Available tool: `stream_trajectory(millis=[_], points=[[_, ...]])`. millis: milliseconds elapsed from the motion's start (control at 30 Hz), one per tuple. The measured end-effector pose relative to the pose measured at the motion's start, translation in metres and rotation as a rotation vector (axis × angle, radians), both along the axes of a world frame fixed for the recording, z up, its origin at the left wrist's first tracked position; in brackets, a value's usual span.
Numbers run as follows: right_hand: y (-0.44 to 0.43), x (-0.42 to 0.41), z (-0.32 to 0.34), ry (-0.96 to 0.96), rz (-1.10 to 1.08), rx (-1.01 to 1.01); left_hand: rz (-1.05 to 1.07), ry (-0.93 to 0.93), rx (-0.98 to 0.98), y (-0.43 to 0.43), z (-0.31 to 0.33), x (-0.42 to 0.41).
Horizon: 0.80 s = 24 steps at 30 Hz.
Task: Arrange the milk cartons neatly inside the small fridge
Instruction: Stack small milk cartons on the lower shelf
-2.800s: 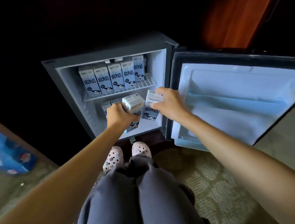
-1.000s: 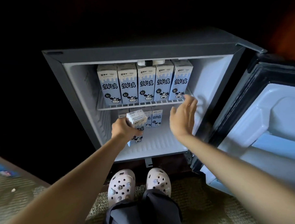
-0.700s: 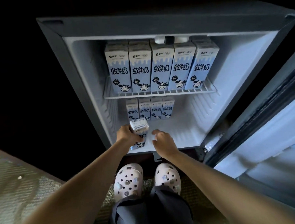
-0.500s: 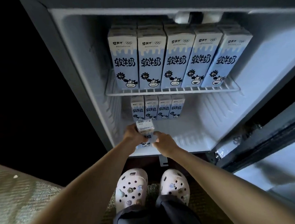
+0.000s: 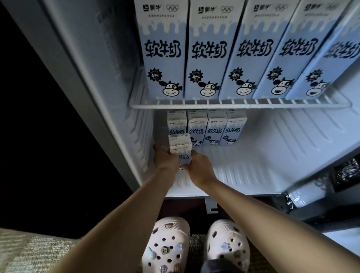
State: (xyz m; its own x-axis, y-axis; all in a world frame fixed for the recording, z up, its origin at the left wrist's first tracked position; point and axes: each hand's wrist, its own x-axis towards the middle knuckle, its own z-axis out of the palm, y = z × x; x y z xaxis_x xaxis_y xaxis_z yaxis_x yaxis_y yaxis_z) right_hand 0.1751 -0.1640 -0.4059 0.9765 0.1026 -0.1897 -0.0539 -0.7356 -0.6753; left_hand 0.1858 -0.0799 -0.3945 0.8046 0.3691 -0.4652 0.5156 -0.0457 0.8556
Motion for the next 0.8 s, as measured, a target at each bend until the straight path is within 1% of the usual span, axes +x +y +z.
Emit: stream_trajectory(millis=[133,267,500,667,800], points=[[0.004,0.008,-0.005,-0.062,0.002,-0.048,0.03,-0.02,-0.033,-0.004,0.009,0.005],[0.007,0.019,-0.009,-0.081,-0.023,-0.072,0.031,-0.019,-0.062,-0.008,0.018,0.008],[0.013,0.034,-0.018,-0.068,-0.034,-0.034,0.034,-0.04,-0.058,-0.006,0.024,0.011],[0.013,0.037,-0.02,-0.053,-0.046,-0.024,0.032,-0.057,-0.051,-0.005,0.017,0.015],[0.011,0.036,-0.02,-0.074,-0.033,-0.076,0.003,-0.065,-0.03,-0.006,0.006,0.019]])
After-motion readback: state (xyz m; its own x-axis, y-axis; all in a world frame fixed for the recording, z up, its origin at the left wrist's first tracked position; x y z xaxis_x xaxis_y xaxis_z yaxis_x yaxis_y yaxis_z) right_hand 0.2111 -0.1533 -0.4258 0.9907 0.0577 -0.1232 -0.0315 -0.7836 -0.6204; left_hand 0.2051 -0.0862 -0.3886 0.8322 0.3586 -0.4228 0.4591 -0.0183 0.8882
